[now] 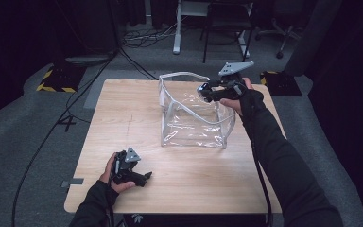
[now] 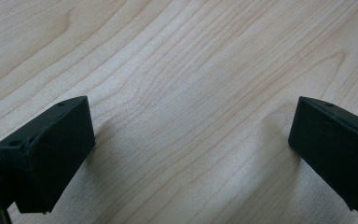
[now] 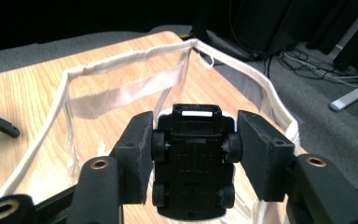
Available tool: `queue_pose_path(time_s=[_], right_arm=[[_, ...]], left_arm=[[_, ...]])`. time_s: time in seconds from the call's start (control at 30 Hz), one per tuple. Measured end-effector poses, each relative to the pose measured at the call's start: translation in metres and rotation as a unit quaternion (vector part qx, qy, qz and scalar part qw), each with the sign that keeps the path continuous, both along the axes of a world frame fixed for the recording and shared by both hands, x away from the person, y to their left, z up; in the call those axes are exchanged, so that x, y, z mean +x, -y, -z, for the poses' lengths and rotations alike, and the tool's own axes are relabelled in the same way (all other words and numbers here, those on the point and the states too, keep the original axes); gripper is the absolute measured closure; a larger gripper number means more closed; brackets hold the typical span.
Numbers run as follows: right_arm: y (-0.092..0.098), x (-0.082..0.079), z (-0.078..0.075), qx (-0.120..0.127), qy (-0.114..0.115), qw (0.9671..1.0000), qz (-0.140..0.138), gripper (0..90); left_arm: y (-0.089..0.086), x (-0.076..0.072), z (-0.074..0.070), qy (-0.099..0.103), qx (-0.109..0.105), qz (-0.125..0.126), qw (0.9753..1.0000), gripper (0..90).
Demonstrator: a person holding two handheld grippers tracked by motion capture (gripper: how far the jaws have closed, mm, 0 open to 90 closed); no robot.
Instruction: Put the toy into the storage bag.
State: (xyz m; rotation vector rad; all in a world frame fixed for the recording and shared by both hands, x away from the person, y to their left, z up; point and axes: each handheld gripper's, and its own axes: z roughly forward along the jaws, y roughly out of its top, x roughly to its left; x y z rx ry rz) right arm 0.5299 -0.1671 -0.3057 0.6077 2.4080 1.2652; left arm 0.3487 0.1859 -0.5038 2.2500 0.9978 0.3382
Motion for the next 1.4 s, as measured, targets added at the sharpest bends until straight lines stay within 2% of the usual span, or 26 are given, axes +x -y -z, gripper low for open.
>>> queue_pose_path(time_s=[0.33, 0.43, 0.67, 0.73, 1.17, 1.4], right_arm=[[-0.001, 0.006, 0.007, -0.045, -0.022, 0.9988, -0.002, 48.5], [-0.002, 0.006, 0.009, -0.051, -0.031, 0.9982, -0.011, 48.6], [-0.002, 0.004, 0.012, -0.069, -0.035, 0.9969, -0.016, 48.5], [-0.002, 0.003, 0.013, -0.082, -0.034, 0.9957, -0.026, 48.5], [0.003, -0.002, 0.015, -0.121, -0.042, 0.9909, -0.042, 48.5], [0.004, -0.002, 0.015, -0.144, -0.043, 0.9878, -0.042, 48.5]], left_arm=[[0.000, 0.000, 0.000, -0.001, 0.000, 0.000, 1.0000, 0.4], [0.000, 0.000, 0.000, -0.001, 0.000, 0.000, 1.0000, 0.4], [0.000, 0.000, 0.000, -0.001, 0.000, 0.000, 1.0000, 0.4], [0.000, 0.000, 0.000, -0.001, 0.000, 0.000, 1.0000, 0.4], [0.000, 0.000, 0.000, -0.001, -0.002, -0.001, 1.0000, 0.4], [0.000, 0.000, 0.000, -0.001, -0.001, -0.001, 1.0000, 0.4]])
